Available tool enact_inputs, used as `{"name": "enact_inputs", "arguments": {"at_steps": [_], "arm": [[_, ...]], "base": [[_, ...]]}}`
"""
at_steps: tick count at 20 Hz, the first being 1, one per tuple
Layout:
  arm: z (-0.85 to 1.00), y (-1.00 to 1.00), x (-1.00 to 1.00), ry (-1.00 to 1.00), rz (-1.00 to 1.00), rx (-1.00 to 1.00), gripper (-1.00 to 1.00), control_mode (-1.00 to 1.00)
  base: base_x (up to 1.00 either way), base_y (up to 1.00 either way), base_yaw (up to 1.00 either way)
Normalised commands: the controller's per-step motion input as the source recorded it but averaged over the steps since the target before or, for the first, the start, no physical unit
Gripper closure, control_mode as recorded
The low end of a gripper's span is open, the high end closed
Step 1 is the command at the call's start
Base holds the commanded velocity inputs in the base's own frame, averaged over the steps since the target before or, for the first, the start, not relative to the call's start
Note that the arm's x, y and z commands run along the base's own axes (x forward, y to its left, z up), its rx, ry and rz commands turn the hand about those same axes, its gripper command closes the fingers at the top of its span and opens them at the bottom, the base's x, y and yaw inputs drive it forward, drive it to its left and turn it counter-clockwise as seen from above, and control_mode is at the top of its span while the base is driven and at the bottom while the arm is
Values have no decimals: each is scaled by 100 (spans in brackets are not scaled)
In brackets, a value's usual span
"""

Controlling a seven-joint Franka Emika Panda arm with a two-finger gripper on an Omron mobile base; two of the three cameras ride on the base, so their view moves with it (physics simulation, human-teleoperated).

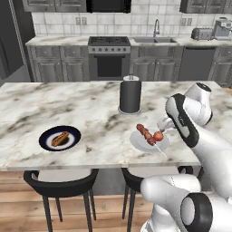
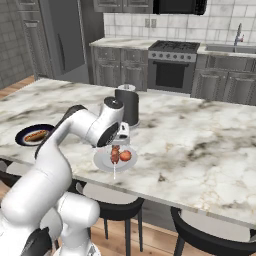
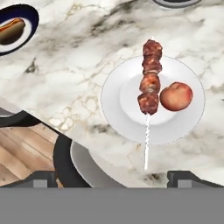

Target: Pick up the peach and apple from the fridge and place one fruit on each plate on the dining counter.

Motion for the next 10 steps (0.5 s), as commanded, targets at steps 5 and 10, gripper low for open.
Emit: {"name": "enact_inputs", "arguments": {"at_steps": [5,10], "arm": [[53,49,-62,0,-17,-1,-100,-100],[48,50,-66,0,-19,-5,-100,-100]], "base": [[0,0,0],[0,0,0]]}}
